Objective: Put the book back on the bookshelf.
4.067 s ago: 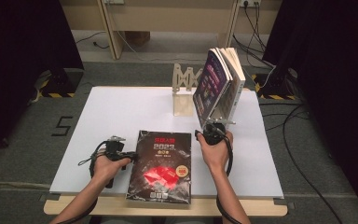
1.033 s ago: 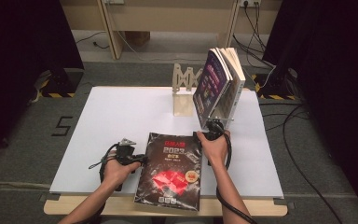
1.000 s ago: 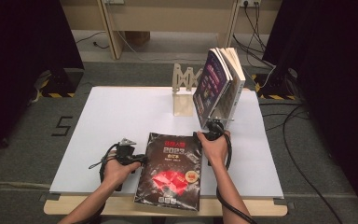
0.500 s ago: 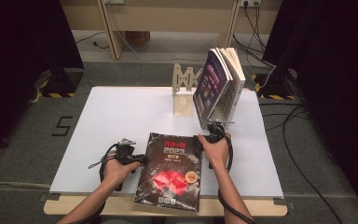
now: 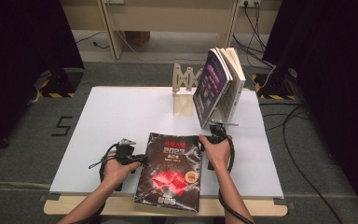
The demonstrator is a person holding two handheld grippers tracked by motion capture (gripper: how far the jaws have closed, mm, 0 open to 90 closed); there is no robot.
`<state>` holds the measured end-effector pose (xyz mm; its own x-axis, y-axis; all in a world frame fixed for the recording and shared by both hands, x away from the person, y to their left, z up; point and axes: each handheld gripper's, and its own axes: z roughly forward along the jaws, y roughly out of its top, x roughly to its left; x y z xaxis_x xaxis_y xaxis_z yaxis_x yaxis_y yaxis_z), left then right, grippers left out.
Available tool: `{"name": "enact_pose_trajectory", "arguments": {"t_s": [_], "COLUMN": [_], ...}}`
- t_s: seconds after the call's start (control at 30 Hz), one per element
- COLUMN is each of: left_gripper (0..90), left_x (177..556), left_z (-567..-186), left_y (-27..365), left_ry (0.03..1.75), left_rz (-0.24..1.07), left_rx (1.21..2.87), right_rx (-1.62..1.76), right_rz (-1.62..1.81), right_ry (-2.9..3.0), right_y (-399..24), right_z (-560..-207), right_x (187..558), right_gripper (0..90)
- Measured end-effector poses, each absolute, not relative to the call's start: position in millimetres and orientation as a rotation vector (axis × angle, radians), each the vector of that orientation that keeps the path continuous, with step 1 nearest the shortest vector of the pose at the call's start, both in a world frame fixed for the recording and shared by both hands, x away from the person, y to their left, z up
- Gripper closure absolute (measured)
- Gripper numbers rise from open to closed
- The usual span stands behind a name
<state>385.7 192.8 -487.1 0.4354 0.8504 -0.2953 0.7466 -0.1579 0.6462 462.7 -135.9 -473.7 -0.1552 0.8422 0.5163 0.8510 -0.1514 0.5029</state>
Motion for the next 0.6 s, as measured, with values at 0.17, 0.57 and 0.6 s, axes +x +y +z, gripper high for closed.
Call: {"name": "enact_pose_trajectory", "arguments": {"t_s": [0.17, 0.57, 0.6], "left_gripper": [76.1, 75.7, 75.7], "left_x": [385, 385, 385], "left_z": [-487, -487, -487], "left_y": [193, 193, 193], "left_ry": [1.348, 1.35, 1.35], "left_rz": [0.18, 0.177, 0.176], "left_rx": [1.938, 1.937, 1.937], "right_rx": [-1.991, -1.962, -1.961], "right_rz": [-1.296, -1.253, -1.244], "right_ry": [-1.964, -2.023, -2.044], "right_y": [-136, -131, -131], "right_z": [-463, -457, -459], "right_x": [460, 461, 461], "right_gripper": [59.1, 60.5, 60.6]}}
